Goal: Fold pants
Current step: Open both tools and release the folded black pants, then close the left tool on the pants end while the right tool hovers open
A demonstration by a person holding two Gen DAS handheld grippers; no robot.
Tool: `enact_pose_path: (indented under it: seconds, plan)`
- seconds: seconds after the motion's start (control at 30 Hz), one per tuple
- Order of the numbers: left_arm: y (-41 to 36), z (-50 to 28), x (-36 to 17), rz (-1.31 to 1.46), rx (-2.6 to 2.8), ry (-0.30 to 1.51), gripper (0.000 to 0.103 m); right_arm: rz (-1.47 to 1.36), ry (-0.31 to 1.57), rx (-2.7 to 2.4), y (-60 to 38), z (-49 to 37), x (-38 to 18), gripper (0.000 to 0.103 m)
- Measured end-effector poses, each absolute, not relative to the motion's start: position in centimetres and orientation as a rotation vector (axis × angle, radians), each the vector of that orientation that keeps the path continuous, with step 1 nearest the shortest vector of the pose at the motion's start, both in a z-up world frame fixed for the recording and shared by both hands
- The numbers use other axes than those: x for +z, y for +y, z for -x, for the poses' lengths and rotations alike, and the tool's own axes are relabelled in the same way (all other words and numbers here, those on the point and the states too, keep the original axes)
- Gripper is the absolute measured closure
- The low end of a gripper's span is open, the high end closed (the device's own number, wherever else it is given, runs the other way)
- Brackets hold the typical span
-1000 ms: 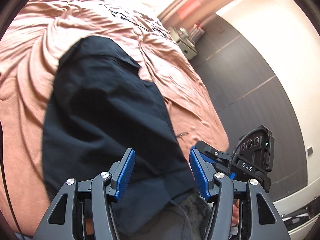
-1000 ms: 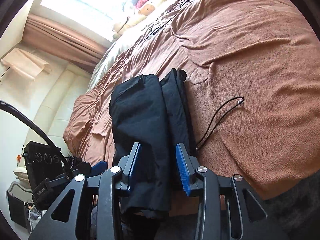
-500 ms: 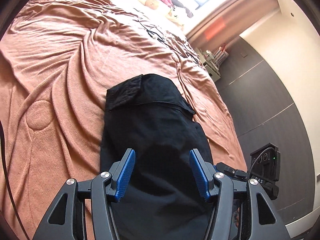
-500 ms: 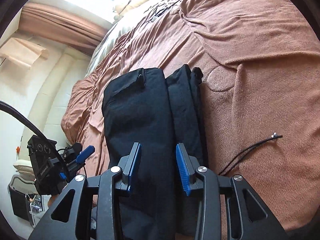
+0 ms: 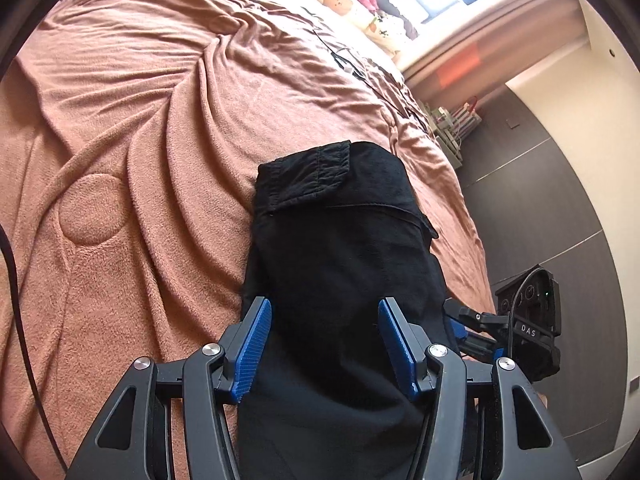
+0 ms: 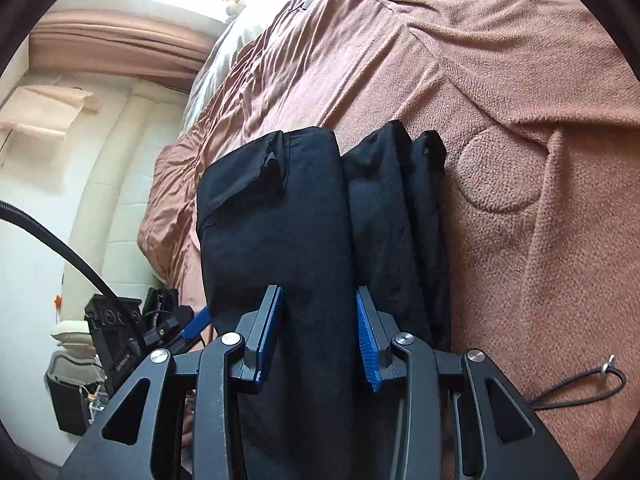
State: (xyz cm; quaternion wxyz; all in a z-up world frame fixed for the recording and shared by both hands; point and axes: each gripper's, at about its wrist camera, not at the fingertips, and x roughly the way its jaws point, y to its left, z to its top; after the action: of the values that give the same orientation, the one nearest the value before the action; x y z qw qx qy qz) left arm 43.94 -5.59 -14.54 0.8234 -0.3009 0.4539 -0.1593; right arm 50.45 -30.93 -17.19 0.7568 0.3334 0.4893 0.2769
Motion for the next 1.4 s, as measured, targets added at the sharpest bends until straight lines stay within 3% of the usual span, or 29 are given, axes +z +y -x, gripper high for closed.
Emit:
enact_pose_path:
  seconds: [0.13, 0.2, 0.3, 0.6, 0.8, 1.03, 1.2, 1.33, 1.4]
  plan:
    - [-5.4, -43.9, -14.8, 0.642, -0.324, 0.968, 0.046, -0.731, 1.076, 0.620, -30.5, -52.3, -17.4, 0.069]
    - [-5.4, -43.9, -14.9, 0.646, -0.322, 0.973, 0.046, -0.692, 1.065, 0.610, -30.3, -52.4, -17.1, 0.089]
    - [-5.5, -43.9, -15.1, 0.635, -0.313, 0.979, 0.048, -0.627, 1.028, 0.598, -29.9, -51.8, -15.9, 0.099]
    - [-6.2, -43.9, -15.9, 0.591, -0.308, 1.013, 0.058, -0.400, 0.875, 0.437, -30.4, -47.7, -11.9, 0.101]
    - [-6.7, -44.2, -16.7, 0.571, -0.311, 1.047, 0.065, -0.340, 0.935, 0.354, -30.3, -47.5, -13.6, 0.101]
    - [-6.7, -44.4, -17.3, 0.571, -0.310, 1.078, 0.066, -0.368, 0.950, 0.333, -30.5, -47.4, -12.8, 0.090]
    - [-6.8, -44.3, -17.6, 0.563, -0.314, 1.096, 0.066, -0.370, 0.940, 0.349, -31.1, -46.1, -13.0, 0.064]
    - [-6.8, -44.2, -18.1, 0.562, -0.315, 1.119, 0.066, -0.346, 0.950, 0.329, -31.3, -45.5, -14.4, 0.063]
    - [-7.0, -44.2, -18.1, 0.554, -0.324, 1.122, 0.072, -0.346, 0.966, 0.319, -31.4, -45.6, -15.1, 0.063]
